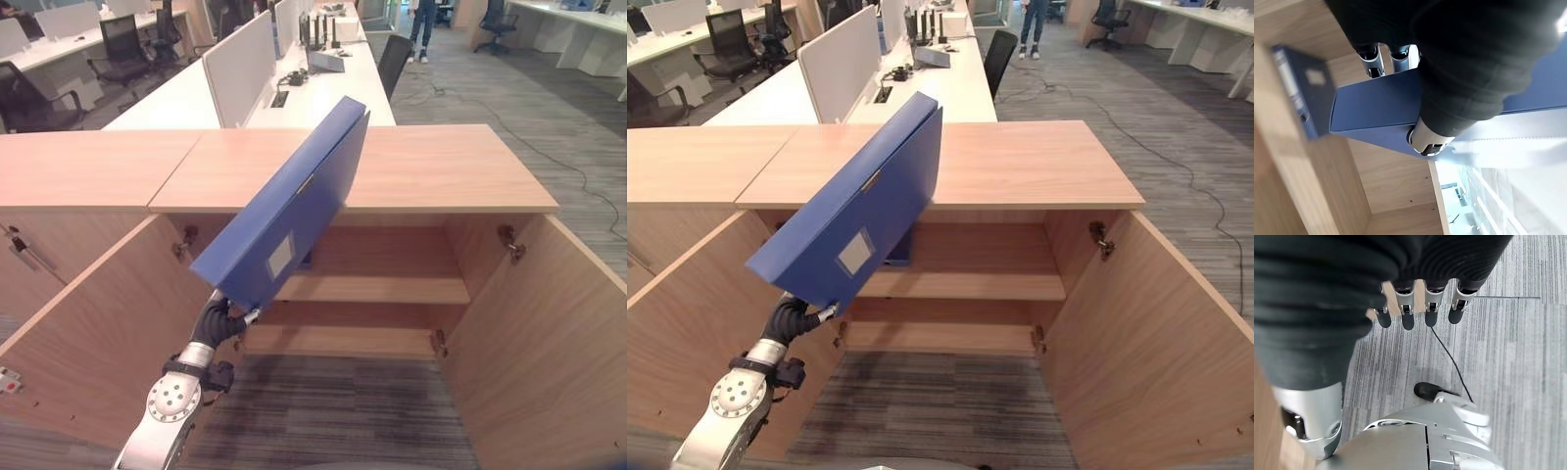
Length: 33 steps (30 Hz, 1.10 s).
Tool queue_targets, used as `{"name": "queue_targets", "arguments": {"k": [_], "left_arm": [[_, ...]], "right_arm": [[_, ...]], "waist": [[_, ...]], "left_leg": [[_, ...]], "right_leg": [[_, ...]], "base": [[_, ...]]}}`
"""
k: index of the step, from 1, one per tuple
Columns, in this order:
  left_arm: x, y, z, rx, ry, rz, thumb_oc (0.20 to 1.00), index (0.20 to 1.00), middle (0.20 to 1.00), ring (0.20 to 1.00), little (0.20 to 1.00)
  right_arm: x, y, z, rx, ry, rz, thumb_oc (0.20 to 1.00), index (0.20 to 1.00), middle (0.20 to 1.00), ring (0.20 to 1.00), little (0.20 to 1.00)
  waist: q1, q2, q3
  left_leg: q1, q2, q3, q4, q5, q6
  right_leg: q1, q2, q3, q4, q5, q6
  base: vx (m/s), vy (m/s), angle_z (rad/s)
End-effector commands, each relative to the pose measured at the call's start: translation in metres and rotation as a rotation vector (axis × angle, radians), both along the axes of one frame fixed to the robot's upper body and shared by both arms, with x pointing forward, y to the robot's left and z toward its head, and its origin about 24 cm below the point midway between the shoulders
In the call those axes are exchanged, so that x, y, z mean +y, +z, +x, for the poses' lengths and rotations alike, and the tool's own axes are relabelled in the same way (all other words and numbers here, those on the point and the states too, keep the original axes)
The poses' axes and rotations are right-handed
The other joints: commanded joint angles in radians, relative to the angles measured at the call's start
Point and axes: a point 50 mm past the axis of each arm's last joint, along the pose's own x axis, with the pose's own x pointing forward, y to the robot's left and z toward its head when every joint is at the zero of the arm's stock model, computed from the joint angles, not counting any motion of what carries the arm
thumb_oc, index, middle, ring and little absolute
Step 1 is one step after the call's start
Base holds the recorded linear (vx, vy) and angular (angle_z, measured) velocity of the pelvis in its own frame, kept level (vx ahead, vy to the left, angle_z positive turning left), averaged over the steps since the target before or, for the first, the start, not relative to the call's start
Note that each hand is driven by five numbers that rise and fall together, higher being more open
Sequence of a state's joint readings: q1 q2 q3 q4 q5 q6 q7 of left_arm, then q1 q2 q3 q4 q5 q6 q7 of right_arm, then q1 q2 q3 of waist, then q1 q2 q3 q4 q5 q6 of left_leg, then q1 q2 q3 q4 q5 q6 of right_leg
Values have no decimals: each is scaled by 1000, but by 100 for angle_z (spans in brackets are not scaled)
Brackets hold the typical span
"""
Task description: Put the empty folder in the office cabinet
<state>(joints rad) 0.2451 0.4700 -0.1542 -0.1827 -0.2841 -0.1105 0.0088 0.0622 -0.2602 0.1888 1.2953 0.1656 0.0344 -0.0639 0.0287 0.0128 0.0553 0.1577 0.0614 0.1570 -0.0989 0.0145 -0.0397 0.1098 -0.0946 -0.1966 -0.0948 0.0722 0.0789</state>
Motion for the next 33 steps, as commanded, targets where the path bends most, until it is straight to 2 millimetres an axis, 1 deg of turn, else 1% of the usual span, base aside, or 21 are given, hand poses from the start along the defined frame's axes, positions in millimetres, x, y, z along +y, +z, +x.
{"name": "queue_targets", "arguments": {"k": [1,2,5,10,17,22,33], "left_arm": [[1,17,2,-60,-17,-65,200,200,200,200,200],[0,20,2,-64,-19,-101,200,200,200,200,200],[-3,19,1,-52,-25,-139,200,200,200,200,200],[-3,15,0,-25,-20,-161,200,200,200,200,200],[-1,10,-2,7,-12,-179,200,200,200,200,200],[-10,6,0,35,-48,-242,200,200,200,200,200],[-14,3,-1,51,-67,-254,200,200,200,200,200]], "right_arm": [[5,0,16,13,54,8,1000,1000,1000,1000,1000],[6,0,18,9,64,12,1000,1000,1000,1000,1000],[7,0,21,3,70,16,1000,1000,1000,1000,1000],[6,0,22,0,71,17,1000,1000,1000,1000,1000],[5,0,15,15,72,15,1000,1000,1000,1000,1000],[4,-1,9,50,77,8,1000,1000,1000,1000,1000],[6,-1,12,56,72,8,1000,1000,1000,1000,1000]], "waist": [[-5,-33,27],[0,-33,29],[6,-32,29],[9,-34,30],[10,-39,31],[8,-34,31],[11,-23,30]], "left_leg": [[8,-39,-61,12,-62,23],[9,-40,-65,12,-62,23],[10,-40,-68,12,-61,23],[10,-41,-70,12,-61,23],[9,-40,-73,12,-62,23],[13,-42,-73,12,-65,24],[20,-43,-74,12,-69,23]], "right_leg": [[30,25,-18,8,-34,28],[32,25,-20,8,-35,28],[35,25,-24,8,-37,27],[39,25,-27,8,-38,27],[40,26,-27,8,-40,26],[41,25,-27,8,-44,27],[49,22,-30,8,-48,28]], "base": [[-4,13,7],[-4,13,7],[-1,6,9],[2,3,4],[0,0,0],[0,0,0],[0,0,0]]}}
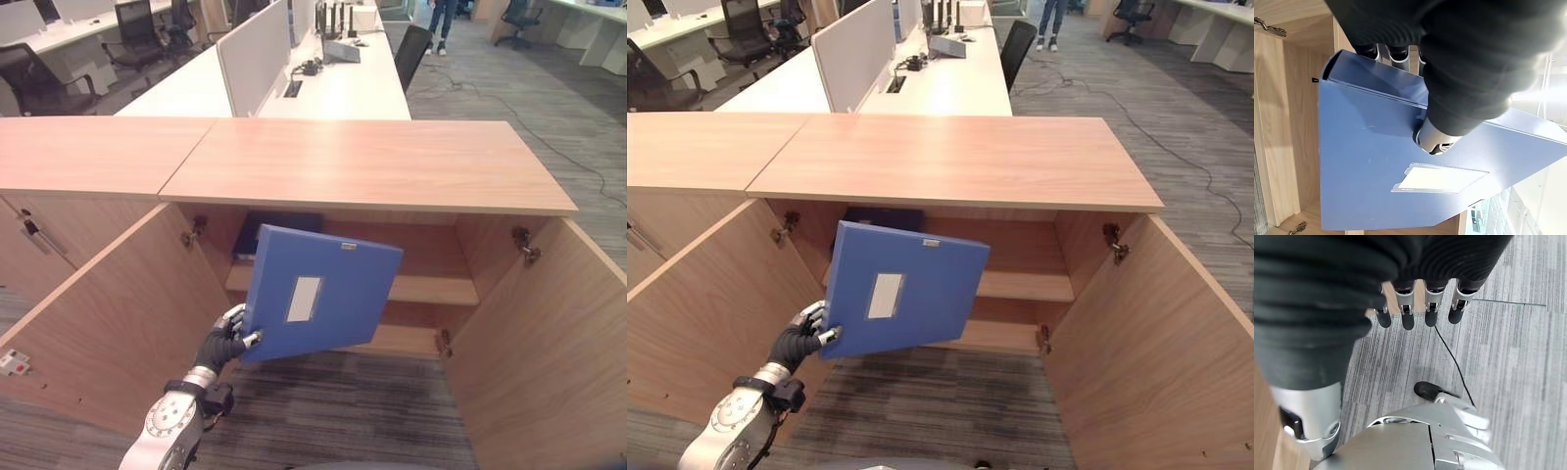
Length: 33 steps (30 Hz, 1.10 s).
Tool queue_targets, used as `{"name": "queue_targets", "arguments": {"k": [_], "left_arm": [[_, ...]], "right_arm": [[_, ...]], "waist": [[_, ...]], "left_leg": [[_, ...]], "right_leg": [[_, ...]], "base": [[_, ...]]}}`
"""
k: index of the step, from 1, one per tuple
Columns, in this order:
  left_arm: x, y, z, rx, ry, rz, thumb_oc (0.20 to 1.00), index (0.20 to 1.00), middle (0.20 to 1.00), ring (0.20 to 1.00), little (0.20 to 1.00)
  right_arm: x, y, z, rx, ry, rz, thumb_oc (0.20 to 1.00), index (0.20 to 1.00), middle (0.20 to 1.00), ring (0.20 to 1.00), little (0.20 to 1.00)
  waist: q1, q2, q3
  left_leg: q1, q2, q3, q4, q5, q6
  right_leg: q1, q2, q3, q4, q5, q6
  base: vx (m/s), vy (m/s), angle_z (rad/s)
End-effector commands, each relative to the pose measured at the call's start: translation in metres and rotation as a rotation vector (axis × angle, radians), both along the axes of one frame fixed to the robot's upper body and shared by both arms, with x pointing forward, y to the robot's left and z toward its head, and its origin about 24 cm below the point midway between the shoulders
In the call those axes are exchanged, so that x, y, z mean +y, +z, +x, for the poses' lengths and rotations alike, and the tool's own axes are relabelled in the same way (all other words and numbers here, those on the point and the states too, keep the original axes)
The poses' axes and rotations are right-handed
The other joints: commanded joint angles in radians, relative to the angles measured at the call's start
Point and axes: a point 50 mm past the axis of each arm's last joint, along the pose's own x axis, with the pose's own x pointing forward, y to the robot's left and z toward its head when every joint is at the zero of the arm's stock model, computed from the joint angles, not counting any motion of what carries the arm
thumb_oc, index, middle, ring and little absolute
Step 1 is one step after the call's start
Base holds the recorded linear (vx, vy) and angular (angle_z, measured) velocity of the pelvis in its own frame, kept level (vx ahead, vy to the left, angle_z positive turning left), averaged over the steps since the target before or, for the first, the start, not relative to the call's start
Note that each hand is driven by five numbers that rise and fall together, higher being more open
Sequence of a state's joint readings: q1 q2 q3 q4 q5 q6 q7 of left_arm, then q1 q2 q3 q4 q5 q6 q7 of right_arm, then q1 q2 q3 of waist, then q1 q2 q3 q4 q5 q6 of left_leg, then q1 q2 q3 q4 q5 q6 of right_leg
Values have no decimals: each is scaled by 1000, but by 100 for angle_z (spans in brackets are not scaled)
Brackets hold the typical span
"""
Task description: Put the empty folder in the office cabinet
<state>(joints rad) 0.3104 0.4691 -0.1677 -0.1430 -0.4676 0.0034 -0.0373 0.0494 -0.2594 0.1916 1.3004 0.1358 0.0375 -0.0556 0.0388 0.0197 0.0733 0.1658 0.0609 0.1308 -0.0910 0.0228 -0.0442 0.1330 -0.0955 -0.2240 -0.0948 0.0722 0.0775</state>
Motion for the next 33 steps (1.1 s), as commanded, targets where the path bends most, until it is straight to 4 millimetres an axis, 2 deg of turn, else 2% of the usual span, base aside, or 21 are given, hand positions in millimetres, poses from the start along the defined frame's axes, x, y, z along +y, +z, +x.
{"name": "queue_targets", "arguments": {"k": [1,5,7,10,11,14,15,16,17,18,19,21,24,26,30,33], "left_arm": [[-17,36,18,-199,-55,-97,200,200,200,200,200],[-9,37,12,-204,-41,-47,200,200,200,200,200],[0,35,6,-190,-21,-13,200,200,200,200,200],[11,31,-2,-166,4,45,200,200,200,200,200],[12,30,-3,-162,0,59,200,200,200,200,200],[15,29,-3,-164,-10,102,200,200,200,200,200],[18,32,-2,-174,-13,142,200,200,200,200,200],[18,31,-2,-173,-15,142,200,200,200,200,200],[19,32,-2,-175,-12,158,200,200,200,200,200],[20,33,-2,-181,-15,167,200,200,200,200,200],[20,38,-1,-204,-27,186,200,200,200,200,200],[18,43,2,-231,-45,198,200,200,200,200,200],[15,52,5,-273,-84,230,200,200,200,200,200],[14,54,7,-288,-96,241,200,200,200,200,200],[7,69,15,-360,-169,282,200,200,200,200,200],[-3,87,23,-448,-251,326,200,200,200,200,200]], "right_arm": [[5,-1,8,53,38,5,1000,1000,1000,1000,1000],[6,8,50,-146,11,47,1000,1000,1000,1000,1000],[0,22,77,-303,15,53,1000,1000,1000,1000,1000],[-8,64,117,-607,97,57,1000,1000,1000,1000,1000],[-11,78,124,-674,133,47,1000,1000,1000,1000,1000],[-25,109,138,-807,172,-9,1000,1000,1000,1000,1000],[-33,126,146,-875,180,-48,1000,1000,1000,1000,1000],[-34,126,145,-874,179,-49,1000,1000,1000,1000,1000],[-37,135,149,-905,195,-71,1000,1000,1000,1000,1000],[-40,148,154,-941,238,-108,1000,1000,1000,1000,1000],[-47,171,161,-1006,317,-188,1000,1000,1000,1000,1000],[-48,194,172,-1080,389,-256,1000,1000,1000,1000,1000],[-42,222,186,-1163,515,-328,1000,1000,1000,1000,1000],[-37,229,190,-1185,559,-338,1000,1000,1000,1000,1000],[-13,250,208,-1234,781,-377,1000,1000,1000,1000,1000],[12,266,226,-1254,979,-409,1000,1000,1000,1000,1000]], "waist": [[1,-30,13],[7,-33,14],[4,-37,17],[-11,-41,21],[-16,-41,21],[-23,-41,16],[-26,-43,12],[-24,-42,12],[-25,-43,11],[-26,-43,10],[-26,-44,8],[-27,-46,5],[-24,-50,2],[-23,-50,1],[-14,-55,-6],[-6,-59,-10]], "left_leg": [[12,-42,-48,4,-77,28],[12,-40,-48,4,-77,26],[9,-39,-45,4,-77,24],[5,-37,-38,4,-78,25],[5,-37,-37,4,-79,26],[3,-39,-38,4,-81,28],[3,-38,-36,4,-83,29],[4,-38,-36,4,-83,29],[4,-38,-35,4,-84,30],[4,-38,-35,4,-85,29],[4,-38,-36,4,-87,29],[4,-38,-36,4,-88,29],[4,-37,-36,4,-90,30],[4,-37,-36,4,-90,29],[4,-35,-34,4,-88,26],[6,-33,-33,4,-85,23]], "right_leg": [[25,23,-3,8,-48,29],[27,25,-2,8,-49,27],[22,26,2,8,-48,27],[15,28,8,8,-48,28],[14,28,9,8,-49,28],[12,27,9,8,-49,29],[12,26,9,8,-49,29],[12,26,9,8,-49,29],[12,25,9,8,-50,29],[12,25,9,8,-50,29],[12,25,8,8,-52,30],[13,24,10,8,-53,30],[13,24,11,8,-53,30],[13,24,12,8,-53,30],[15,24,9,8,-52,30],[17,24,9,8,-52,30]], "base": [[0,0,0],[0,0,0],[-11,-10,-2],[-17,-8,-10],[-4,1,-12],[3,1,-3],[0,0,0],[0,0,0],[0,0,0],[2,-8,-5],[3,-12,-4],[0,0,0],[0,0,0],[0,0,0],[0,0,0],[0,0,0]]}}
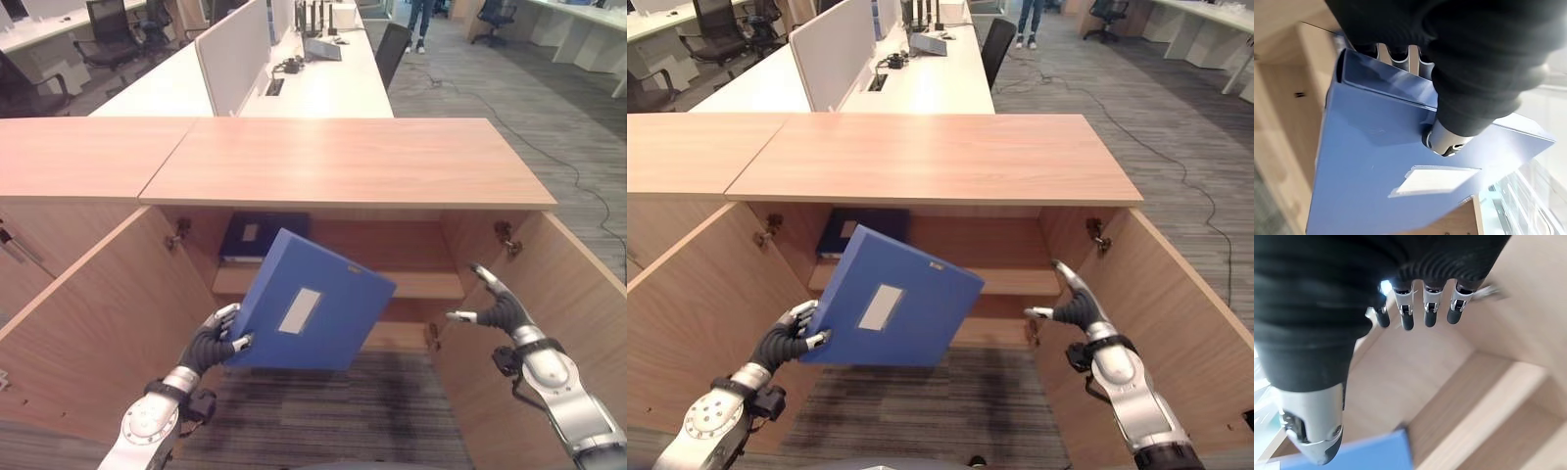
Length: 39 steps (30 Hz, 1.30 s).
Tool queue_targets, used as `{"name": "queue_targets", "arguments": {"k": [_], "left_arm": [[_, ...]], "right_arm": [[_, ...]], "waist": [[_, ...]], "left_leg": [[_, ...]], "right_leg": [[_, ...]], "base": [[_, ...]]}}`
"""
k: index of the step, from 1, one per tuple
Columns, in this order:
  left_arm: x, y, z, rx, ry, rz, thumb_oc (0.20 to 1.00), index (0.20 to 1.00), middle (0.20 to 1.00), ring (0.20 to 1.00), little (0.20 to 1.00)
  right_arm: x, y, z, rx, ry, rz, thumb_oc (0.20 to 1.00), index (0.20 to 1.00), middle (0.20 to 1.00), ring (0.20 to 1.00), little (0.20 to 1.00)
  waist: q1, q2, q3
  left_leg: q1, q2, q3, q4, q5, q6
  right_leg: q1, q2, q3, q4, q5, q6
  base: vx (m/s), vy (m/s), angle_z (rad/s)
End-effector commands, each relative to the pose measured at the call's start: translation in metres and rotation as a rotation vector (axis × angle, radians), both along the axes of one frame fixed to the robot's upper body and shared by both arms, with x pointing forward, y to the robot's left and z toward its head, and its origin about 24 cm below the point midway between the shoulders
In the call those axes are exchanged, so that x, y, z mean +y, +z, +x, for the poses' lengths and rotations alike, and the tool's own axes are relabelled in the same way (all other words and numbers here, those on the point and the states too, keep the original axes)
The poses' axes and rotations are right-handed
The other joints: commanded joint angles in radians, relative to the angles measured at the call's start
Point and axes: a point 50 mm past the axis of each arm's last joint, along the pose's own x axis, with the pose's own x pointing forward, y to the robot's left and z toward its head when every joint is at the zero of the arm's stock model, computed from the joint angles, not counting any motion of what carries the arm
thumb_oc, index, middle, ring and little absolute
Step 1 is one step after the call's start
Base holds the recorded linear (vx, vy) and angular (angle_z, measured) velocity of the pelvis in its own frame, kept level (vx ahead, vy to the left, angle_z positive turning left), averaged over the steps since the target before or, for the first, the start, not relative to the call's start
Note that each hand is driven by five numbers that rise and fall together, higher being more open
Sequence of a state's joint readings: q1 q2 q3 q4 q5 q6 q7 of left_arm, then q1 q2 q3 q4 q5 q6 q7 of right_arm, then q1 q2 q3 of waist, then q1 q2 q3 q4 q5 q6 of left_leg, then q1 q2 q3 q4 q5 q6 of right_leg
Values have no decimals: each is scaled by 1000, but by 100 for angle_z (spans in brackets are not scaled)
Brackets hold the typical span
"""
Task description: Put the empty folder in the office cabinet
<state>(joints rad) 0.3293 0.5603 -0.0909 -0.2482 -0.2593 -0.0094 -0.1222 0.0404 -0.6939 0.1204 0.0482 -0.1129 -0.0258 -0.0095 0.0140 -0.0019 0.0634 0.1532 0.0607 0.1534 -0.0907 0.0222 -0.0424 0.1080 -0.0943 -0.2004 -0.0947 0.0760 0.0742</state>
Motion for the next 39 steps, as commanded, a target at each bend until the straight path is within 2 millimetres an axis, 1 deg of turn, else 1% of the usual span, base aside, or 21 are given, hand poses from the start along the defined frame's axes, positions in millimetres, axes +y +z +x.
{"name": "queue_targets", "arguments": {"k": [1,2,3,4,5,7,8,10,11,12,19,21,24,26,27,28,31,34,37,39], "left_arm": [[-18,61,21,-316,-174,52,200,200,200,200,200],[-22,69,22,-341,-232,76,200,200,200,200,200],[-22,69,22,-341,-230,76,200,200,200,200,200],[-23,76,24,-364,-266,97,200,200,200,200,200],[-23,76,24,-365,-265,98,200,200,200,200,200],[-29,86,26,-406,-322,127,200,200,200,200,200],[-28,87,26,-407,-320,127,200,200,200,200,200],[-34,92,27,-432,-363,145,200,200,200,200,200],[-34,92,28,-433,-362,145,200,200,200,200,200],[-37,96,28,-451,-392,155,200,200,200,200,200],[-44,105,28,-513,-424,182,200,200,200,200,200],[-45,108,28,-536,-426,190,200,200,200,200,200],[-53,117,29,-605,-439,189,200,200,200,200,200],[-62,128,28,-665,-476,158,200,200,200,200,200],[-65,131,28,-683,-490,150,200,200,200,200,200],[-68,134,27,-702,-502,141,200,200,200,200,200],[-76,142,25,-747,-529,97,200,200,200,200,200],[-80,145,24,-765,-541,60,200,200,200,200,200],[-88,151,24,-796,-562,5,200,200,200,200,200],[-91,152,24,-802,-567,-20,200,200,200,200,200]], "right_arm": [[27,46,33,-162,201,-141,1000,1000,1000,1000,1000],[42,54,39,-175,281,-135,1000,1000,1000,1000,1000],[42,55,39,-175,283,-134,1000,1000,1000,1000,1000],[54,60,41,-182,346,-123,1000,1000,1000,1000,1000],[55,61,42,-183,348,-123,1000,1000,1000,1000,1000],[71,66,46,-181,436,-130,1000,1000,1000,1000,1000],[71,66,46,-182,437,-130,1000,1000,1000,1000,1000],[80,69,48,-185,481,-128,1000,1000,1000,1000,1000],[81,69,48,-186,481,-128,1000,1000,1000,1000,1000],[85,71,49,-191,502,-131,1000,1000,1000,1000,1000],[96,74,50,-203,549,-121,1000,1000,1000,1000,1000],[97,73,50,-197,553,-117,1000,1000,1000,1000,1000],[103,70,50,-178,580,-111,1000,1000,1000,1000,1000],[113,64,51,-124,630,-74,1000,1000,1000,1000,1000],[116,62,51,-94,647,-52,338,338,338,338,338],[119,60,50,-63,678,-32,200,200,200,200,200],[128,50,46,39,746,11,200,200,200,200,200],[132,45,45,83,767,45,200,200,200,200,200],[138,30,41,174,770,174,200,200,200,200,200],[141,19,37,235,752,308,200,200,200,200,200]], "waist": [[19,-37,1],[24,-38,-3],[23,-38,-2],[26,-39,-5],[24,-39,-4],[32,-40,-8],[31,-40,-7],[33,-38,-9],[33,-38,-8],[34,-37,-10],[37,-38,-13],[37,-39,-13],[37,-42,-14],[40,-46,-15],[39,-48,-14],[40,-50,-13],[42,-55,-14],[42,-58,-13],[45,-59,-14],[44,-58,-11]], "left_leg": [[20,-31,-55,3,-84,20],[22,-31,-54,3,-82,18],[22,-31,-54,3,-82,18],[23,-30,-53,3,-80,16],[23,-30,-53,3,-80,16],[27,-30,-54,3,-78,13],[27,-30,-54,3,-78,13],[28,-30,-53,3,-77,12],[28,-30,-53,3,-77,12],[29,-31,-54,3,-78,11],[31,-31,-53,3,-78,11],[32,-31,-53,3,-78,11],[32,-32,-54,3,-79,10],[30,-31,-54,3,-78,9],[30,-31,-54,3,-78,9],[29,-31,-54,3,-77,8],[30,-31,-57,3,-77,5],[29,-31,-57,3,-76,4],[28,-32,-57,3,-75,4],[28,-32,-57,3,-75,3]], "right_leg": [[42,23,-14,7,-56,33],[43,22,-14,7,-55,33],[43,23,-14,7,-55,33],[44,22,-15,7,-55,33],[44,22,-15,7,-55,33],[47,23,-17,7,-55,33],[47,23,-17,7,-55,33],[49,22,-17,7,-55,33],[49,22,-17,7,-55,33],[49,22,-17,7,-56,33],[51,22,-17,7,-58,33],[51,22,-17,7,-59,33],[51,22,-17,7,-59,33],[53,22,-19,7,-58,32],[53,22,-19,7,-58,32],[53,22,-19,7,-58,32],[54,22,-22,7,-58,31],[54,21,-23,7,-57,32],[53,22,-26,7,-56,33],[53,21,-26,7,-55,33]], "base": [[0,0,0],[0,0,0],[0,0,0],[0,0,0],[0,0,0],[0,0,0],[1,-8,4],[-1,-2,2],[0,0,0],[0,0,0],[0,0,0],[0,0,0],[0,0,0],[0,0,0],[0,0,0],[0,0,0],[0,0,0],[0,0,0],[0,0,0],[0,0,0]]}}
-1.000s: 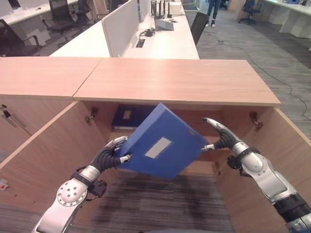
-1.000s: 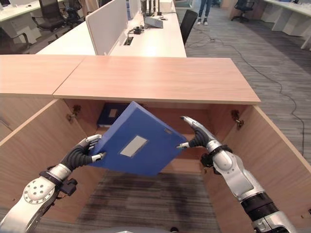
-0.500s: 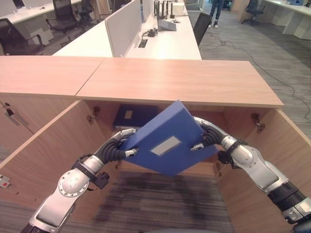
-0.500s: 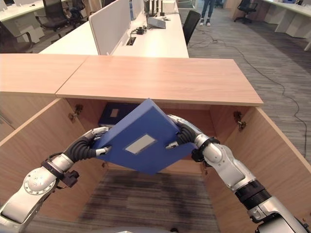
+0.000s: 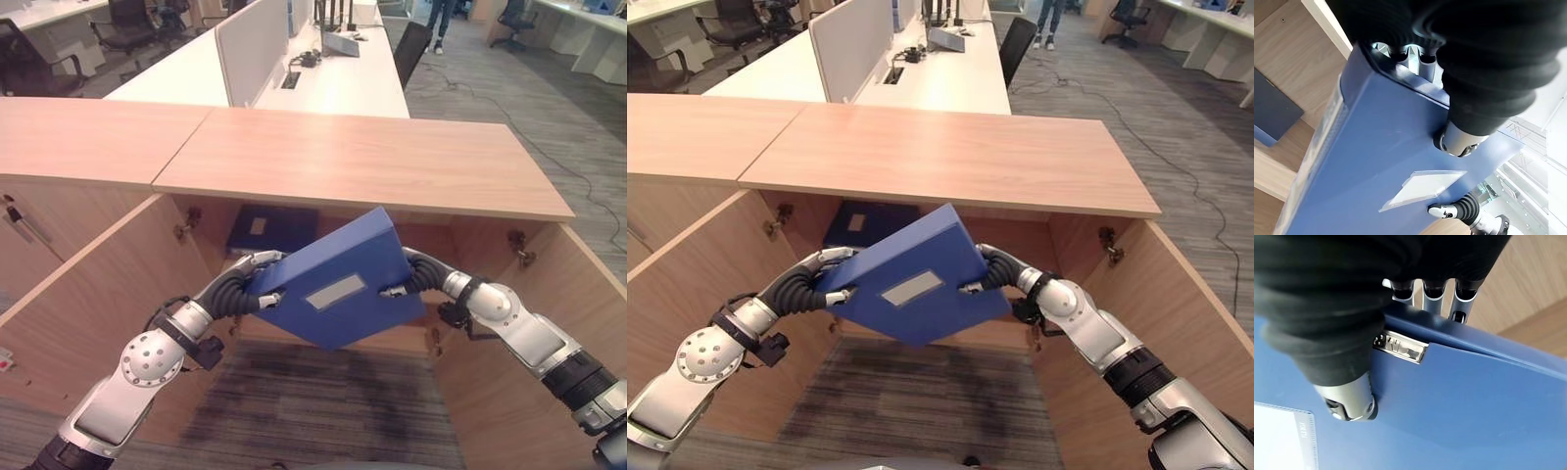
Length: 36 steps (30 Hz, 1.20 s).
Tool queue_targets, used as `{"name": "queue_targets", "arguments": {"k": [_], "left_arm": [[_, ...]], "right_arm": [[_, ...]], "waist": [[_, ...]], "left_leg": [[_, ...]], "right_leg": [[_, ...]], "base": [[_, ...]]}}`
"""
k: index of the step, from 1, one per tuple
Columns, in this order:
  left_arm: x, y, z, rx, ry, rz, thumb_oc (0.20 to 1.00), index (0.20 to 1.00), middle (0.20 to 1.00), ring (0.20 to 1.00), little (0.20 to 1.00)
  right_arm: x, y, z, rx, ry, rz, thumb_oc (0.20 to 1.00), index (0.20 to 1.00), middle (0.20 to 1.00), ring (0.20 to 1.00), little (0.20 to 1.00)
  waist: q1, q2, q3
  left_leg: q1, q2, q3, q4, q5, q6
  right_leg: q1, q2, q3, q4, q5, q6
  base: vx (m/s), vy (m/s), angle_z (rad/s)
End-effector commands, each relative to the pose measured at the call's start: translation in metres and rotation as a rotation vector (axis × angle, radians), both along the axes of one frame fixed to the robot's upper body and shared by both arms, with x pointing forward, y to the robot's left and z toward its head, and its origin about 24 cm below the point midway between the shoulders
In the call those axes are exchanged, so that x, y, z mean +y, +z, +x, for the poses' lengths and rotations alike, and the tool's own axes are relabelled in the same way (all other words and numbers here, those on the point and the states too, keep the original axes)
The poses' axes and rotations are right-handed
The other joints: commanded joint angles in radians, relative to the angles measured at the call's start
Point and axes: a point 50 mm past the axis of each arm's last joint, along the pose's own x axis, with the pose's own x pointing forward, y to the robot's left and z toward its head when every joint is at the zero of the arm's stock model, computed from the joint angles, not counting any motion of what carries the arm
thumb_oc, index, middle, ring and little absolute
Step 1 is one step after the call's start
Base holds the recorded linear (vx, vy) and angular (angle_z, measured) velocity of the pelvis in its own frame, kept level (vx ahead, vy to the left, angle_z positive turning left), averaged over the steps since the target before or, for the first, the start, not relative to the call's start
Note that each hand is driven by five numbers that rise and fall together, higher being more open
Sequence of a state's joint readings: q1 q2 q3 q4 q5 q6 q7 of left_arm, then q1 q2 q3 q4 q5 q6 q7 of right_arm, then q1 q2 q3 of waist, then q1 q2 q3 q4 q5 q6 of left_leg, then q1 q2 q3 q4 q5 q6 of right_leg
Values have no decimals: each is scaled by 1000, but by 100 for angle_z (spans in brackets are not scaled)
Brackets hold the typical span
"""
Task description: Put the empty folder in the office cabinet
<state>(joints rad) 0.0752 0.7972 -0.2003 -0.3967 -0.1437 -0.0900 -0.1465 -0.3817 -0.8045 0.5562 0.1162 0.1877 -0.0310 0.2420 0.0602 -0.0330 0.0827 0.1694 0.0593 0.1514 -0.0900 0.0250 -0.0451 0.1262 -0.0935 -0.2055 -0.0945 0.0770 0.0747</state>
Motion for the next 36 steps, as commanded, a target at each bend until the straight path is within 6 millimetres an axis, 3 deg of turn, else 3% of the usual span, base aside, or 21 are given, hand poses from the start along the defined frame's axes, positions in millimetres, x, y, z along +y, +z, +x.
{"name": "queue_targets", "arguments": {"k": [1,10,11,12,13,15,16,17,18,19,24,25,26,27,30,34,36], "left_arm": [[-60,73,-10,-343,-340,-301,200,200,200,200,200],[-61,58,-4,-264,-315,-336,200,200,200,200,200],[-60,52,-3,-234,-299,-340,288,288,288,288,288],[-59,45,-1,-196,-281,-350,485,485,485,485,485],[-56,34,1,-134,-253,-367,1000,1000,1000,1000,1000],[-52,4,8,34,-188,-407,1000,1000,1000,1000,1000],[-44,-27,8,206,-111,-472,1000,1000,1000,1000,1000],[-44,-27,8,207,-110,-472,1000,1000,1000,1000,1000],[-37,-48,6,307,-43,-516,1000,1000,1000,1000,1000],[-24,-78,1,436,96,-576,1000,1000,1000,1000,1000],[14,-144,-31,654,479,-633,1000,1000,1000,1000,1000],[23,-168,-46,739,605,-619,1000,1000,1000,1000,1000],[23,-168,-46,738,605,-619,1000,1000,1000,1000,1000],[33,-184,-62,802,698,-590,1000,1000,1000,1000,1000],[39,-201,-81,890,775,-606,1000,1000,1000,1000,1000],[43,-213,-93,948,842,-601,1000,1000,1000,1000,1000],[44,-216,-94,958,886,-629,1000,1000,1000,1000,1000]], "right_arm": [[65,-13,-15,164,222,275,200,200,200,200,200],[83,-61,-42,507,116,648,200,200,200,200,200],[84,-69,-46,552,92,686,200,200,200,200,200],[85,-77,-51,592,63,723,200,200,200,200,200],[85,-87,-58,646,30,759,200,200,200,200,200],[81,-103,-69,715,-37,797,200,200,200,200,200],[70,-126,-82,790,-171,811,200,200,200,200,200],[70,-127,-82,791,-171,811,200,200,200,200,200],[64,-139,-92,831,-244,820,200,200,200,200,200],[55,-157,-103,881,-366,823,200,200,200,200,200],[33,-190,-133,976,-687,908,200,200,200,200,200],[28,-197,-140,999,-769,932,200,200,200,200,200],[28,-197,-140,999,-769,932,200,200,200,200,200],[25,-202,-146,1021,-833,947,200,200,200,200,200],[21,-206,-152,1037,-882,947,200,200,200,200,200],[17,-209,-154,1044,-937,948,200,200,200,200,200],[15,-210,-151,1029,-979,963,200,200,200,200,200]], "waist": [[-2,-27,-30],[3,-25,-26],[4,-25,-24],[3,-25,-23],[3,-26,-24],[-1,-25,-21],[-5,-21,-19],[-6,-21,-20],[-9,-19,-17],[-12,-17,-14],[-18,-13,-1],[-20,-12,1],[-21,-11,1],[-22,-9,6],[-23,-8,11],[-25,-6,14],[-20,-11,29]], "left_leg": [[12,-30,-55,3,-77,6],[10,-30,-53,3,-75,5],[10,-29,-53,3,-74,4],[10,-29,-52,3,-74,4],[10,-29,-51,3,-74,4],[8,-29,-51,3,-73,4],[6,-29,-49,3,-71,4],[6,-28,-49,3,-72,4],[6,-28,-49,3,-72,4],[3,-28,-52,3,-68,5],[-6,-24,-64,3,-60,4],[-11,-21,-69,3,-56,3],[-11,-20,-69,3,-56,3],[-17,-15,-74,3,-51,-1],[-23,-4,-83,3,-41,-6],[-26,12,-88,3,-32,-15],[-69,24,-83,88,-40,-21]], "right_leg": [[35,20,-22,7,-56,32],[34,19,-25,7,-55,31],[34,19,-25,7,-55,30],[34,18,-26,7,-55,30],[33,18,-26,7,-55,29],[31,18,-27,7,-53,28],[29,17,-27,7,-52,28],[29,17,-27,7,-52,28],[28,18,-28,7,-53,27],[23,20,-28,7,-52,25],[17,29,-28,7,-55,18],[13,34,-31,7,-57,15],[13,34,-31,7,-57,15],[8,39,-33,7,-61,11],[3,49,-35,7,-65,5],[-1,60,-34,7,-73,-3],[3,62,-27,7,-79,-16]], "base": [[0,0,0],[0,0,0],[0,0,0],[0,0,0],[0,0,0],[0,0,0],[0,0,0],[0,0,0],[0,0,0],[0,0,0],[6,-32,3],[9,-55,7],[3,-83,10],[-1,-68,8],[-1,-67,5],[-3,-94,5],[-70,-94,3]]}}
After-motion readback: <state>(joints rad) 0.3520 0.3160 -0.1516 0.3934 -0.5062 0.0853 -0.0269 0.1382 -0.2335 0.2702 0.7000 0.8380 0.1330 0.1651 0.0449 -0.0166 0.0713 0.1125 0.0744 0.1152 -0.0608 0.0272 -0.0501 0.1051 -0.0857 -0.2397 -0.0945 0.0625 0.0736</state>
